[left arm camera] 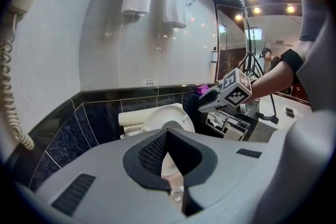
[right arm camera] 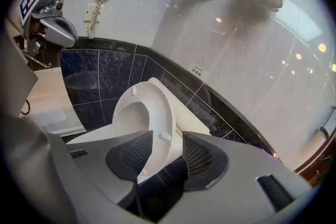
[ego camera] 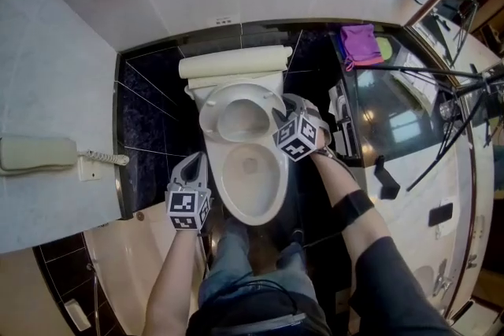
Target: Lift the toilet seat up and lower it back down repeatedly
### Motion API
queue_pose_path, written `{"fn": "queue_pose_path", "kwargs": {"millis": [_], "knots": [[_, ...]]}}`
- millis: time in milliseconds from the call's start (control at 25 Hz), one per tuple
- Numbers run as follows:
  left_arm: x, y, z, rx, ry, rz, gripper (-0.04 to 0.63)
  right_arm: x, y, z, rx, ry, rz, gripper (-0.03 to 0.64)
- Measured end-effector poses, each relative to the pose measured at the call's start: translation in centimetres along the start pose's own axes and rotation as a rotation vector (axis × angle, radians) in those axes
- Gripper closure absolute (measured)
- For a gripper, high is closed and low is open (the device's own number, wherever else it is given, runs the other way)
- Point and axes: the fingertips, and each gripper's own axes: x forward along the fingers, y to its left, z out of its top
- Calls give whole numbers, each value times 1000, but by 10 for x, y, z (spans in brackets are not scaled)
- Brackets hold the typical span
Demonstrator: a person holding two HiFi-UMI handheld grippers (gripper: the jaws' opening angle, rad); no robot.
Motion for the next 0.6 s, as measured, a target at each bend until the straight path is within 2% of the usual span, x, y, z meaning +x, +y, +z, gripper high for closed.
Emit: {"fn": "queue_pose_path", "kwargs": {"millis": [600], "knots": [[30, 34, -36, -55, 31, 2, 595, 92, -9, 18, -103, 22, 29, 421]]}}
